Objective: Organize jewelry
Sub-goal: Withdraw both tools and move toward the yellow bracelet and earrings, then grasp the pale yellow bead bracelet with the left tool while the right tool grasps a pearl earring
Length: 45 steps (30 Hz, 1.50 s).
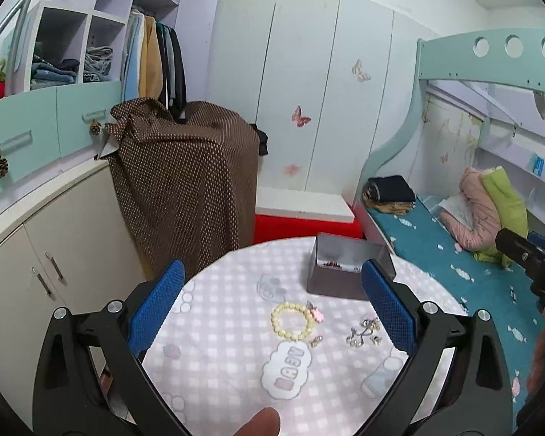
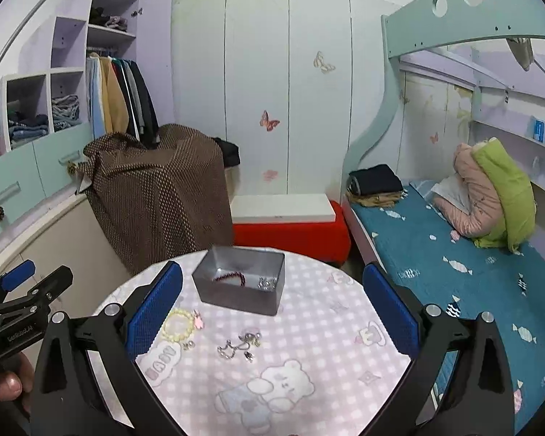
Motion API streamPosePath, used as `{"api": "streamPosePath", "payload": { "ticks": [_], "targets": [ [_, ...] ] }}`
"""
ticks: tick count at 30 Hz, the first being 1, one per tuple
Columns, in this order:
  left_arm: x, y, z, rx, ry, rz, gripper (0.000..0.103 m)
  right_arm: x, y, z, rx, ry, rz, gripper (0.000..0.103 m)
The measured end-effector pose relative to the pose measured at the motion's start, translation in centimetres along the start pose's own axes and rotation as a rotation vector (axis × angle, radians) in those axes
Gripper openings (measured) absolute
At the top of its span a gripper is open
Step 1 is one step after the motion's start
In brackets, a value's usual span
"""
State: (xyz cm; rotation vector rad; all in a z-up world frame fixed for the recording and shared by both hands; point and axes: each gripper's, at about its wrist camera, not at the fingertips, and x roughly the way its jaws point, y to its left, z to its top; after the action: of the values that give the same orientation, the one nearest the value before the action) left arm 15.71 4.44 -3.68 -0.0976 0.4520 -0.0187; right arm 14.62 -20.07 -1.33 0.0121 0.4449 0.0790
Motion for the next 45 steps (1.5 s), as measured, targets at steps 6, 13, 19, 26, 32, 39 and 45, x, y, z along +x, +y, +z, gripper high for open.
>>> {"api": "streamPosePath", "payload": {
  "ticks": [6, 13, 19, 26, 32, 39, 45],
  "targets": [
    [1.2, -0.1, -1.5, 0.014, 0.040, -0.008, 0.098, 0.9, -0.1, -1.1, -0.004, 0.030, 0.001, 0.096],
    [4.1, -0.6, -4.0, 0.042, 0.128, -0.015, 0.098, 4.0, -0.4, -3.7, -0.029, 0.145, 0.011, 0.096],
    [7.0, -0.2, -5.7, 0.039, 0.200, -0.007, 0.098, 7.9, -0.4, -7.0, -0.041, 0.294, 0.030, 0.096],
    [10.7, 0.3, -6.7, 0.047, 0.269, 0.008, 0.097, 11.2, 0.0, -8.8, -0.057, 0.377, 0.052, 0.096],
    [14.2, 0.7, -7.1, 0.045, 0.317, 0.019, 0.097, 13.2, 0.1, -9.3, -0.051, 0.410, 0.057, 0.094],
    [18.6, 0.4, -7.9, 0.088, 0.413, 0.035, 0.094, 14.5, -0.1, -9.4, -0.049, 0.433, 0.061, 0.094],
    [21.2, 0.3, -9.1, 0.092, 0.485, 0.022, 0.050, 15.7, -0.3, -9.2, -0.049, 0.442, 0.055, 0.091]
  ]
}}
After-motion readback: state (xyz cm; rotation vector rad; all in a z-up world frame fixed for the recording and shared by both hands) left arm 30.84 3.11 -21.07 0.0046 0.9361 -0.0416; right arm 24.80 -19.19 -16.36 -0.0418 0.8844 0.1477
